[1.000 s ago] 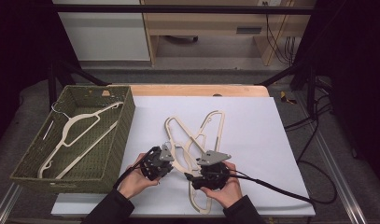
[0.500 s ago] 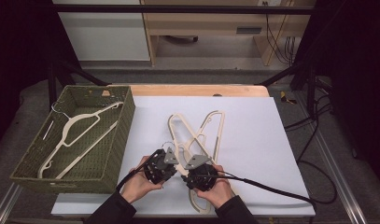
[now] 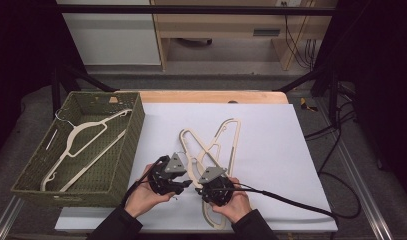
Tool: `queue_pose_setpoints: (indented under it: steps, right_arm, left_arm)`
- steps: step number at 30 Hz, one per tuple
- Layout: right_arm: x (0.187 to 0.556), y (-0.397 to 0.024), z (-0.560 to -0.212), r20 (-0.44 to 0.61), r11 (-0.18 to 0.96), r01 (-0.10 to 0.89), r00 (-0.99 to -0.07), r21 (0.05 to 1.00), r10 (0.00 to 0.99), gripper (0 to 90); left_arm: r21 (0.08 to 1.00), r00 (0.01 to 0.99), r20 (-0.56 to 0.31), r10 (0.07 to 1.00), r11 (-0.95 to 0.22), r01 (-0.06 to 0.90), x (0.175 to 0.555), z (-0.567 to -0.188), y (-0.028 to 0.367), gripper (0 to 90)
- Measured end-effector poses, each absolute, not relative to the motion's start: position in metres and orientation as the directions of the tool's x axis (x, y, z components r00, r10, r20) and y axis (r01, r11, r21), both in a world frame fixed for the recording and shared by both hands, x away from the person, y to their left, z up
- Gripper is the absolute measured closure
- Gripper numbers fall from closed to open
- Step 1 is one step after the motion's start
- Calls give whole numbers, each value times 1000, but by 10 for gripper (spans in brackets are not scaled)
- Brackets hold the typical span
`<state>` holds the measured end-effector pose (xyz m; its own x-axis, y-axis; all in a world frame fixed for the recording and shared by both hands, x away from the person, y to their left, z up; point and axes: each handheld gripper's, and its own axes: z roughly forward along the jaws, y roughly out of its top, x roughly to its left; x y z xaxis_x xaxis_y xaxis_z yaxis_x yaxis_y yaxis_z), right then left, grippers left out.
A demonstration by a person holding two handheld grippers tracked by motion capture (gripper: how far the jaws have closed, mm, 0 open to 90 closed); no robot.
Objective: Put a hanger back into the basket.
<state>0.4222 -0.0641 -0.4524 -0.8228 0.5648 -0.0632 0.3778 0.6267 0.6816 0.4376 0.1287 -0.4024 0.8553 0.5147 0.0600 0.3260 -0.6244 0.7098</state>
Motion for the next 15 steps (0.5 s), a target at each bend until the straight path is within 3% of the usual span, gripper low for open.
queue_pose_setpoints:
  steps: [2,6,15]
  right_arm:
    - [422,-66,-449,-62,621,372,-824,690,563,749]
    - [421,-73,-439,-77,613,362,-817,703,571,757]
    - [420,-97,-415,-102,566,353,-778,745,620,792]
  left_arm:
    - [767,846,48,531,-562,309,435,-391,138,397]
    - [842,823,42,566,-464,275,430,-371,157,300]
    - [907,769,29,639,-341,248,426,-352,193,222]
